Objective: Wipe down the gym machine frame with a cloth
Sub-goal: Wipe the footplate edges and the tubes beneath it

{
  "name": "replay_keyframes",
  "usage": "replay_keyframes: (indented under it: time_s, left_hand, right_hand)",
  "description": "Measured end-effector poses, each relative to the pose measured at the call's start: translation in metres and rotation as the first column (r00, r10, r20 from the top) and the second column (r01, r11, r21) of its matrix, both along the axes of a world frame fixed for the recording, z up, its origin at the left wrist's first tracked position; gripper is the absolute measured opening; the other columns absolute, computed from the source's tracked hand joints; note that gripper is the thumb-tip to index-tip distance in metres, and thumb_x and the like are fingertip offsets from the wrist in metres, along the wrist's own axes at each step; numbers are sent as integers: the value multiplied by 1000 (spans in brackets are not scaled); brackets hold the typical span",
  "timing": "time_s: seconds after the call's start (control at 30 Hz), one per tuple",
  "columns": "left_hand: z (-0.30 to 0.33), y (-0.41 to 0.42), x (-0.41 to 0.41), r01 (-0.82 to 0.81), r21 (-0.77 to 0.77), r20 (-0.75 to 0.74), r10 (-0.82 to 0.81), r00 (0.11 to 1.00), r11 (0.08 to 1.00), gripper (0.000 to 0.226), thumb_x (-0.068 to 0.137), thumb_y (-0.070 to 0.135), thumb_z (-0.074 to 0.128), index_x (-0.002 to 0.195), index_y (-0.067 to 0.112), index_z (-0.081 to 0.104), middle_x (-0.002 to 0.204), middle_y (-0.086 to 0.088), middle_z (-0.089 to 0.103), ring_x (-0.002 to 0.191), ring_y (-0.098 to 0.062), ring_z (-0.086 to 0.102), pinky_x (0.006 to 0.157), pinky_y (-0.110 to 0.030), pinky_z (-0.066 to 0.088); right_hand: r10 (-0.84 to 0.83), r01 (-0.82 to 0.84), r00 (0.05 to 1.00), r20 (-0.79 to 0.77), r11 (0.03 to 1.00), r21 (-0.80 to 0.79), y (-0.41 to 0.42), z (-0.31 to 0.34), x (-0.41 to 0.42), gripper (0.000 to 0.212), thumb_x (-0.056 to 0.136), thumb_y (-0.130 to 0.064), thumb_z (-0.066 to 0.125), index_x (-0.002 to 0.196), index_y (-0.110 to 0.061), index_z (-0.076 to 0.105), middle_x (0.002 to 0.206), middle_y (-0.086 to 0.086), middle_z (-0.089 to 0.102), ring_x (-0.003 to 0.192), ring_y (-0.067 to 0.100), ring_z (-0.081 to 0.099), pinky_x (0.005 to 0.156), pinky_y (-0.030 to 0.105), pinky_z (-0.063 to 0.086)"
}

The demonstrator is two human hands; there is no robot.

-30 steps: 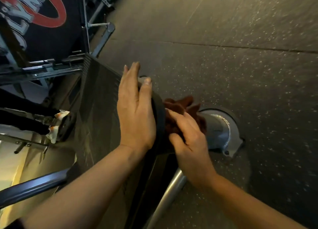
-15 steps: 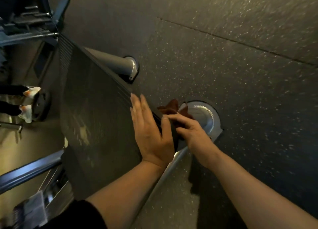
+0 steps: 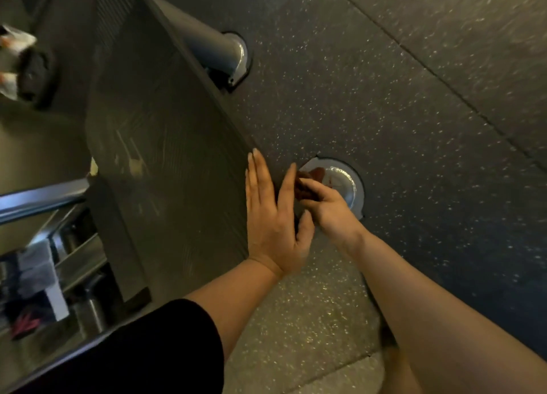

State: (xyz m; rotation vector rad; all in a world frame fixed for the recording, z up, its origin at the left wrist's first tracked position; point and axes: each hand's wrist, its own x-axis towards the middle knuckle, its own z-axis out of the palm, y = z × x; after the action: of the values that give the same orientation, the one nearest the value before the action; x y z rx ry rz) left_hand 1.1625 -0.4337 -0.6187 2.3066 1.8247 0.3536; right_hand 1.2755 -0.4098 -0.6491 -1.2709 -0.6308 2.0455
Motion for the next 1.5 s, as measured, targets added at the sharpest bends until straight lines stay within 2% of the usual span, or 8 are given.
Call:
replay_keyframes:
  time_s: [0.1,0.27,0.57,0.77,0.9,1.03,1.3,1.5]
  left_hand:
    - [0,3,1,-8,-19,-16,8,1000,1000,63,90,35,37,143,1,41,154,-37,7,146,-46,1,118,-58,11]
    - [1,3,1,-32,-52,-47,30,998,998,68,88,38,37,146,4,28,154,-34,5,146,-46,1,119,-55,9]
    - [9,2,5,-114,-172,-95,99,991,978,73,84,33,39,146,0,21,155,-27,0,147,-38,-8,121,-49,2]
    - [17,-3,21,-287,-261,-111,266,957,922,70,91,26,42,151,3,13,159,-17,-10,149,-30,-10,122,-40,1]
    - [19,9,73,-641,-225,-172,617,768,734,68,91,22,46,151,3,20,160,-11,-8,150,-25,-4,122,-39,8]
    - [19,43,116,-876,-146,-292,826,481,459,64,82,15,55,143,-1,41,161,-18,8,146,-28,11,119,-43,22]
    - [21,48,116,-922,-133,-390,836,385,363,49,81,26,61,125,3,61,163,-5,-2,148,-22,9,119,-34,11]
    - [1,48,137,-954,101,-361,904,230,284,47,87,20,47,131,6,58,162,-11,12,149,-25,8,122,-42,3]
  right_hand:
    - [45,-42,997,61,998,-42,13,-6,1,42,92,7,52,112,-29,61,123,8,63,119,24,57,107,41,44]
    - [149,-151,987,-61,988,-34,14,12,10,50,89,15,47,104,-29,67,134,9,56,123,22,54,104,36,47]
    - [355,-335,923,151,931,-145,41,-2,7,48,94,2,52,125,-33,57,134,1,56,124,18,52,102,35,48]
    - [524,-519,851,36,850,-96,55,9,23,50,95,6,49,134,-23,55,141,2,51,129,16,49,105,30,46]
    - [632,-628,774,-41,758,-174,84,12,35,46,95,7,49,133,-18,55,129,6,61,118,16,59,92,19,51]
    - [762,-746,648,-3,634,-206,116,17,50,47,96,1,49,137,-20,54,126,7,64,115,20,61,92,28,53]
    - [865,-854,488,114,500,-142,144,20,72,44,98,-4,49,136,-23,55,123,-2,62,111,12,59,96,25,48]
    - [876,-893,441,195,451,-4,145,14,78,44,97,0,46,136,-20,55,126,4,62,115,19,59,104,38,47]
